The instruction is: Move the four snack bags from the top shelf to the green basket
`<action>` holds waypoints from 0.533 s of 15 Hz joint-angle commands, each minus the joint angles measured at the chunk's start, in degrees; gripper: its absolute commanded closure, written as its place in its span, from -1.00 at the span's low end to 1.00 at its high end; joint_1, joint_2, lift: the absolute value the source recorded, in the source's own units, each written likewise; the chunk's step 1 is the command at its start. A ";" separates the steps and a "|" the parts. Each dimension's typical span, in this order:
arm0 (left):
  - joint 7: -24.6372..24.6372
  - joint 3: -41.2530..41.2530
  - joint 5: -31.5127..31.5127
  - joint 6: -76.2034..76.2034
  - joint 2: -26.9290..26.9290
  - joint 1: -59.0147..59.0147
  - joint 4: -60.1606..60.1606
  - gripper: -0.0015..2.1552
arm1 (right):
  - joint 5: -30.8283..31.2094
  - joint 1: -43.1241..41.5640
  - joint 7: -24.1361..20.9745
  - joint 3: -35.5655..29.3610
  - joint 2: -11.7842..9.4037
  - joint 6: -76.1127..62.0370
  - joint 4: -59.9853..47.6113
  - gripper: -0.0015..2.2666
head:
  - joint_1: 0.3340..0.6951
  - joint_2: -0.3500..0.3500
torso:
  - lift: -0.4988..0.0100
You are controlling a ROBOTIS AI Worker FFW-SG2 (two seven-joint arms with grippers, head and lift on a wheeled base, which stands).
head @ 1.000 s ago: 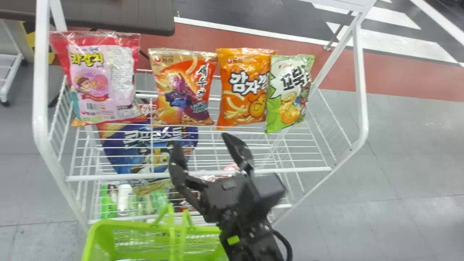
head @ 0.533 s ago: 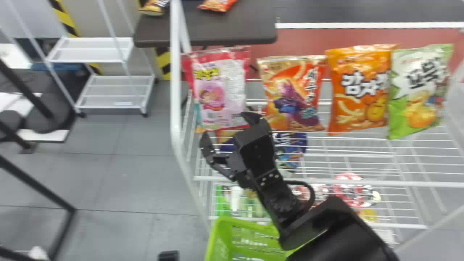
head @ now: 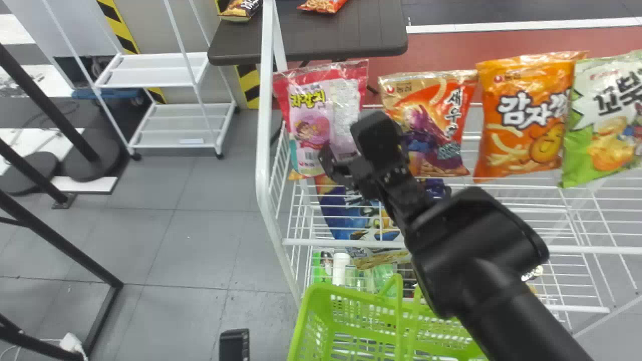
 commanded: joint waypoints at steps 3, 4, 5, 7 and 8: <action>-0.11 0.60 0.99 -0.03 0.08 -1.16 1.71 0.30 | -2.52 -5.92 3.17 -0.79 0.14 0.01 7.57 -0.69 | 1.00 0.25 | 0.96; -0.20 0.60 1.08 -0.03 0.08 -1.43 1.89 0.30 | -2.43 -6.10 4.04 -0.88 0.14 0.01 7.65 -0.55 | 1.00 0.24 | 0.96; -0.11 0.52 1.08 -0.03 0.08 -1.60 1.98 0.30 | -2.43 -6.36 6.33 -1.14 0.14 0.19 7.92 -0.15 | 1.00 0.24 | 0.96; -0.11 0.17 1.26 -0.03 0.17 -2.31 2.33 0.30 | -2.34 -6.36 8.00 -1.67 0.14 3.35 7.57 0.83 | 1.00 0.26 | 0.96; -0.11 0.08 1.43 -0.03 0.17 -2.75 2.68 0.30 | -1.73 -5.31 9.32 -1.76 0.14 3.35 5.98 0.83 | 1.00 0.25 | 0.96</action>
